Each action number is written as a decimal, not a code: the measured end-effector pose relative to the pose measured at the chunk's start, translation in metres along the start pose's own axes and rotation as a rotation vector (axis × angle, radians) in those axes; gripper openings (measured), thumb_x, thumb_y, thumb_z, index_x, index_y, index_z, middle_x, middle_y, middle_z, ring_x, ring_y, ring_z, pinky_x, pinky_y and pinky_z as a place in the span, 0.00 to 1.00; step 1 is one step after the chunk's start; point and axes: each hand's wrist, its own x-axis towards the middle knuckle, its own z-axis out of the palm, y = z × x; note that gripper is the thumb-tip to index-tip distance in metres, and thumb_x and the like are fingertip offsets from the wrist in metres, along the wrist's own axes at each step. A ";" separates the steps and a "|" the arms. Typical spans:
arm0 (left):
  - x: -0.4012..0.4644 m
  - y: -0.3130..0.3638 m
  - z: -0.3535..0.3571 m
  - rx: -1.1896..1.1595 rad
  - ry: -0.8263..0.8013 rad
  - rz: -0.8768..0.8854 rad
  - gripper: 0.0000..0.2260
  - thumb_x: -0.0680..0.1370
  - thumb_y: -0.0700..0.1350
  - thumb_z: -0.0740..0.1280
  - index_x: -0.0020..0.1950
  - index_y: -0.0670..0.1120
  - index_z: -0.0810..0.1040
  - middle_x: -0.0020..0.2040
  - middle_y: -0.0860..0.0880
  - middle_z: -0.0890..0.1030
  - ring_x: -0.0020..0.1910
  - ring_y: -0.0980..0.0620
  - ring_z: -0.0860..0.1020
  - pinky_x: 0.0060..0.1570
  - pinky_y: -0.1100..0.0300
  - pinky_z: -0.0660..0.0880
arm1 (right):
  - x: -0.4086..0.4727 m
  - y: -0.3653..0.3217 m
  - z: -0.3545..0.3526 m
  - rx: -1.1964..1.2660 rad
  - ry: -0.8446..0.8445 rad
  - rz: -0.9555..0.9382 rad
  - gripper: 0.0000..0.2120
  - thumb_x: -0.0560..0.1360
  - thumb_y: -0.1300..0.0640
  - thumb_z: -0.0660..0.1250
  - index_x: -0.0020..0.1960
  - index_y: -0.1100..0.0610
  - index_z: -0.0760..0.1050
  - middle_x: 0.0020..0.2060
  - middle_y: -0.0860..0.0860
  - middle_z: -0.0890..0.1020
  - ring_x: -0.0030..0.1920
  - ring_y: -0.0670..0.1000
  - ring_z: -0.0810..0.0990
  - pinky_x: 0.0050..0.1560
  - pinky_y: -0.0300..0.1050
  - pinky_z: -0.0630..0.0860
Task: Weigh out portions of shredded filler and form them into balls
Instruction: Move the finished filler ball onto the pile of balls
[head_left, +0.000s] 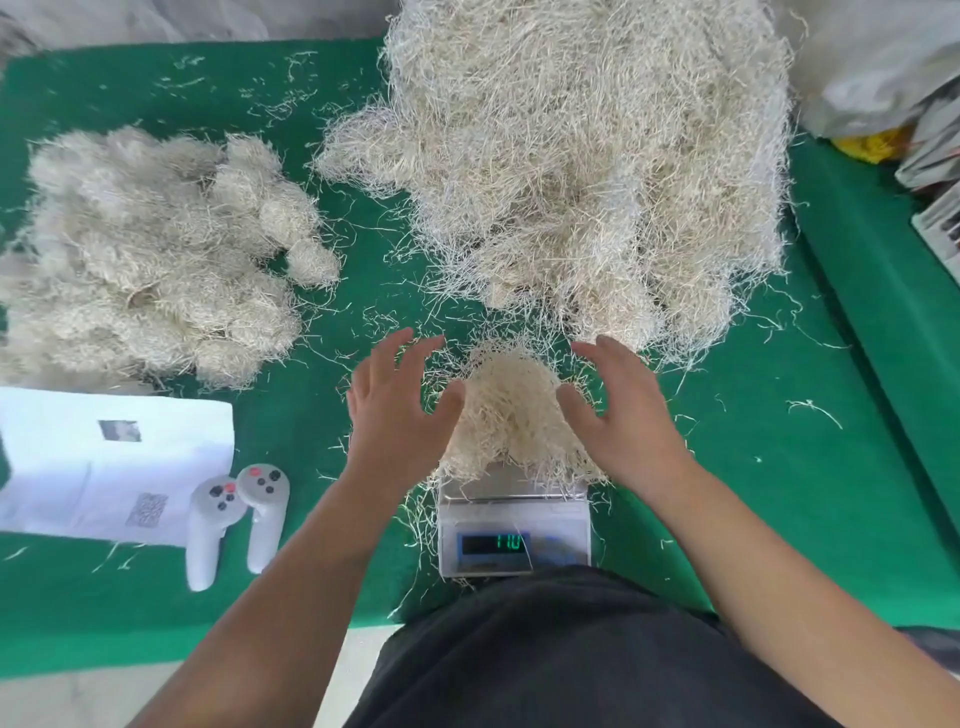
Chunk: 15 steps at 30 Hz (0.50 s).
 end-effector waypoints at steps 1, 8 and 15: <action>-0.001 0.005 0.001 0.019 -0.027 0.080 0.24 0.79 0.61 0.62 0.75 0.62 0.67 0.79 0.56 0.62 0.77 0.52 0.57 0.76 0.44 0.52 | -0.003 -0.003 0.002 0.029 -0.032 -0.033 0.27 0.82 0.49 0.67 0.79 0.52 0.67 0.81 0.55 0.64 0.81 0.54 0.59 0.81 0.55 0.55; -0.020 0.032 0.018 0.005 -0.047 0.313 0.16 0.81 0.48 0.67 0.70 0.55 0.76 0.73 0.56 0.73 0.72 0.53 0.69 0.73 0.55 0.58 | -0.020 -0.014 0.007 -0.021 -0.092 -0.167 0.30 0.80 0.53 0.71 0.80 0.51 0.66 0.82 0.53 0.60 0.82 0.54 0.58 0.81 0.53 0.55; -0.029 0.033 0.015 -0.045 0.012 0.275 0.14 0.80 0.45 0.68 0.66 0.53 0.79 0.69 0.56 0.75 0.69 0.56 0.70 0.72 0.54 0.63 | -0.023 -0.011 0.006 -0.028 -0.054 -0.131 0.29 0.80 0.52 0.71 0.78 0.51 0.68 0.80 0.52 0.64 0.80 0.56 0.59 0.80 0.56 0.56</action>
